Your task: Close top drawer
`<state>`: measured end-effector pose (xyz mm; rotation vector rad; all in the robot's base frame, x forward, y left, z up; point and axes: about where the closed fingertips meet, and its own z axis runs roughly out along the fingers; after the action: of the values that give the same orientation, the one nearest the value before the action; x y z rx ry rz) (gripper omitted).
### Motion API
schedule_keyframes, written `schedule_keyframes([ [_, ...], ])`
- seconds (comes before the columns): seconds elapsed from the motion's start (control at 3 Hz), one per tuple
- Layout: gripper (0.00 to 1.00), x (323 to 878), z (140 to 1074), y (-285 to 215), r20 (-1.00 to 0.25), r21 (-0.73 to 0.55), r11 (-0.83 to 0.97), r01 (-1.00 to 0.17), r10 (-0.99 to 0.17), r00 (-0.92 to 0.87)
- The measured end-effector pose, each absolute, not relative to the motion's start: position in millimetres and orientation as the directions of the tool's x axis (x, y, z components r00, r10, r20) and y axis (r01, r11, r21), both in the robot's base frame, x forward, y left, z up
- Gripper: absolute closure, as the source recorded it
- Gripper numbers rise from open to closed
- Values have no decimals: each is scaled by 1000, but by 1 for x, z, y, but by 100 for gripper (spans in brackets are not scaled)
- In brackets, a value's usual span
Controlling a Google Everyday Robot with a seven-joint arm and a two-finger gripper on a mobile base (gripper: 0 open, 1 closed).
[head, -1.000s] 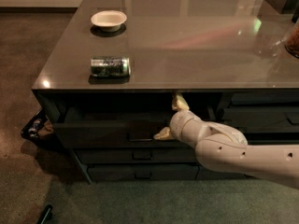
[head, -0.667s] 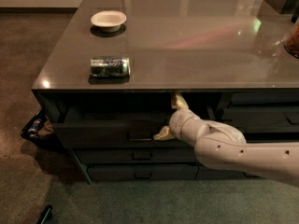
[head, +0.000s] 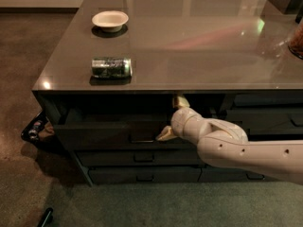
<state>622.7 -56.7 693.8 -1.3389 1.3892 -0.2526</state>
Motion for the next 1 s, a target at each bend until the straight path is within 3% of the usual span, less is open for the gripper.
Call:
schedule_keyframes([
  [1.0, 0, 643, 689, -49, -543, -769, 318, -554, -782, 305],
])
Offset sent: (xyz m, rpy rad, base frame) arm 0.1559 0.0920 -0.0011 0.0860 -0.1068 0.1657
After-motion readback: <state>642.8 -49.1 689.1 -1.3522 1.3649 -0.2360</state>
